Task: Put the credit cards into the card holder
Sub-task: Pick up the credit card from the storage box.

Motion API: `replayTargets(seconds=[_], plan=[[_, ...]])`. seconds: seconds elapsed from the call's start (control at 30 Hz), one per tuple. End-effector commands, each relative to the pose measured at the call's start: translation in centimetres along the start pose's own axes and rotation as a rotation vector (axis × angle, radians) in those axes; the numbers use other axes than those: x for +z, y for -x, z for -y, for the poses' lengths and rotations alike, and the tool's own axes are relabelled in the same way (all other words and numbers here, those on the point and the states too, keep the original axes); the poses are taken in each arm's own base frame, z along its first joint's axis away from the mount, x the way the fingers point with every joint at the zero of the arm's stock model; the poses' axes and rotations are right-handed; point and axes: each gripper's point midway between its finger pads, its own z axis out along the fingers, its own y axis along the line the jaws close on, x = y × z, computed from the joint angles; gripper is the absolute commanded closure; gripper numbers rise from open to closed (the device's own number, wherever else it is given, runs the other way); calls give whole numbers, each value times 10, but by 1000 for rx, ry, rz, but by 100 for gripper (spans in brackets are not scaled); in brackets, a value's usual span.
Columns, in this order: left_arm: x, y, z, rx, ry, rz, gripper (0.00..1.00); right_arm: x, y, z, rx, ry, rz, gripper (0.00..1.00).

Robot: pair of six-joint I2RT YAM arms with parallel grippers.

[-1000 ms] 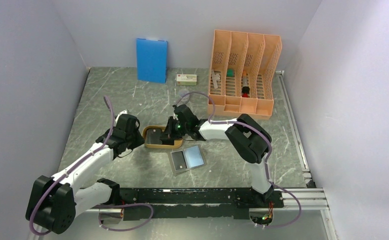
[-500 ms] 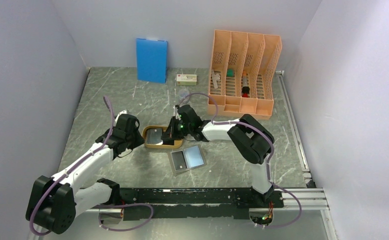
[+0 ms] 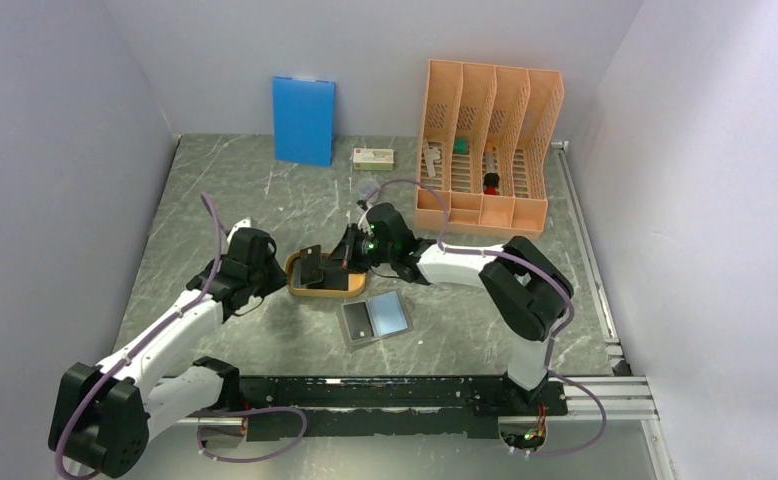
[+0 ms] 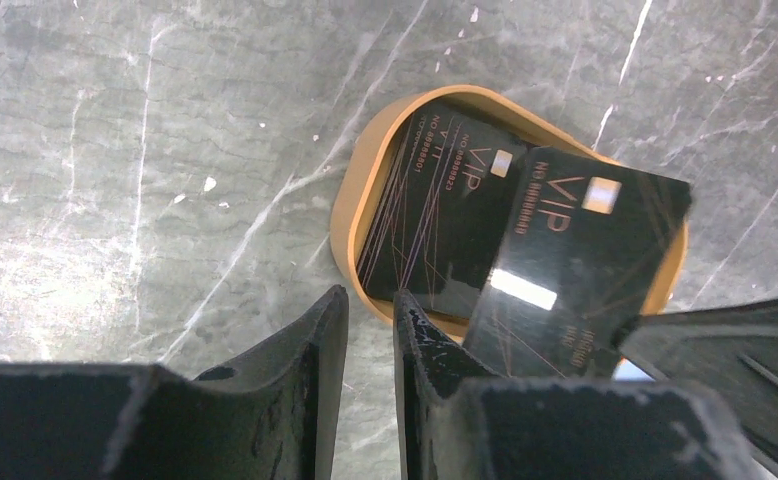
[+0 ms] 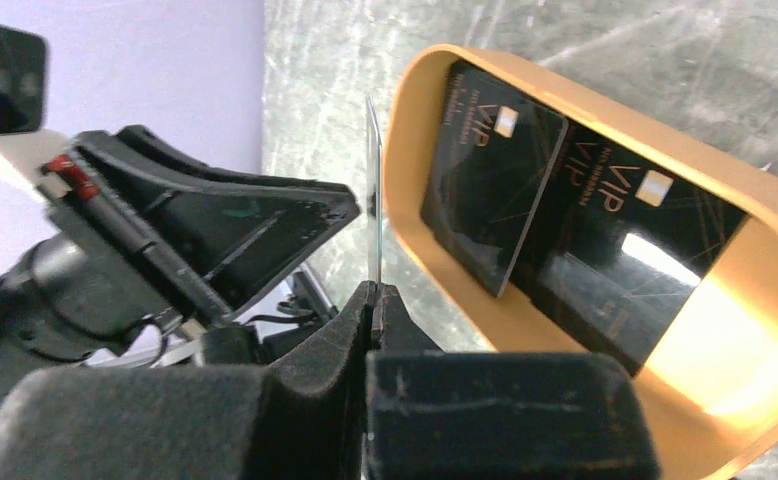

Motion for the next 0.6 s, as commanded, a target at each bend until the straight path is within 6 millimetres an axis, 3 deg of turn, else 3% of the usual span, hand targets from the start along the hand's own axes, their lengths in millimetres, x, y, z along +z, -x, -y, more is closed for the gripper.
replayTargets(seconds=[0.0,0.27,0.57], plan=[[-8,12,9,-30,-38,35,71,-17,8,-26,10,54,27,100],[-17,17,9,-40,-42,58,71,-17,6,-18,23,30,27,100],[-36,29,14,-91,-87,119,66,-24,1,-23,65,124,28,100]])
